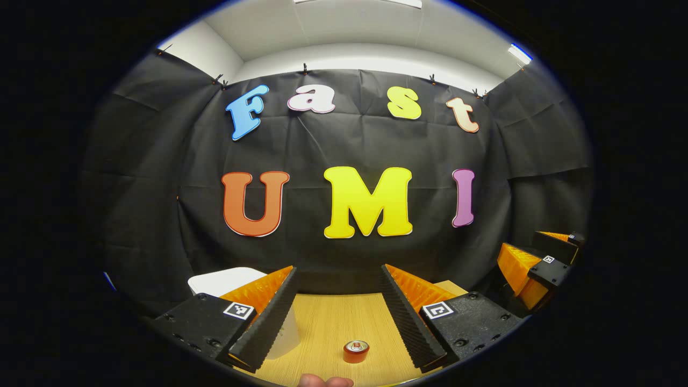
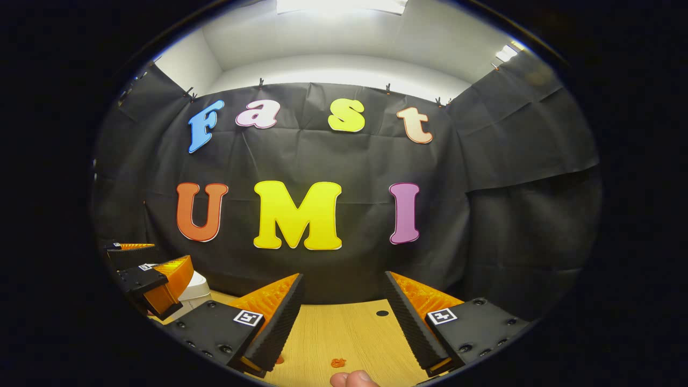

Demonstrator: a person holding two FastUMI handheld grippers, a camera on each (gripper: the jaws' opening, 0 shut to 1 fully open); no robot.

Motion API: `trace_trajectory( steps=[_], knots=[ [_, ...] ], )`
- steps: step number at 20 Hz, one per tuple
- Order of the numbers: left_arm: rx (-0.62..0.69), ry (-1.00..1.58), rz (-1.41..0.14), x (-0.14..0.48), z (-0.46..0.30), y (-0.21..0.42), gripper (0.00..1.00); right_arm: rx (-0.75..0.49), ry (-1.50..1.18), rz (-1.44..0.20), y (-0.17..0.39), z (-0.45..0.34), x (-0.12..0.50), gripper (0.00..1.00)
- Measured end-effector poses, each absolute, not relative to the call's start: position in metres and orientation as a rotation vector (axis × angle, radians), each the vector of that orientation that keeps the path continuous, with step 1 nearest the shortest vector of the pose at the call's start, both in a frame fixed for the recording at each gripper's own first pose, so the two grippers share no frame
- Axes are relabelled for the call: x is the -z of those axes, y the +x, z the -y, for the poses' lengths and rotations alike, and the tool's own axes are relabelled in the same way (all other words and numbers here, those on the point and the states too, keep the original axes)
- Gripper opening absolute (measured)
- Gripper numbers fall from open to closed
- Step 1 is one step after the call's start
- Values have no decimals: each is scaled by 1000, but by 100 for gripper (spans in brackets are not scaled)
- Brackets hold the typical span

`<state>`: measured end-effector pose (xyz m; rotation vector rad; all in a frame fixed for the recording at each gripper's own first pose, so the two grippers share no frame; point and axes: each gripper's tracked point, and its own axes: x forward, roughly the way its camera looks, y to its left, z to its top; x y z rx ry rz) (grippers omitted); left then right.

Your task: Press the lid of the desktop garbage bin to open it, pick up the crumpled paper on the desktop and throw it into the bin, then pick up the pop can on the desktop and drop it into the bin, and finally close the garbage bin lid.

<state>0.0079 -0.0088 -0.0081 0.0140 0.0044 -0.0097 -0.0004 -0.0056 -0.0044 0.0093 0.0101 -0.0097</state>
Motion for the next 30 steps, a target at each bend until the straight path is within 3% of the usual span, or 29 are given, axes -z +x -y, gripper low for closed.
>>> trace_trajectory(
  steps=[16,25,30],
  knots=[
    [-65,17,-22,15,-1,13,98,-20,19,-37,12,12,16,95],
    [-190,38,-43,19,-34,27,97,-76,33,-43,30,4,21,95],
    [-331,46,-66,24,-63,35,97,-129,65,-59,49,14,31,95]
  ],
)
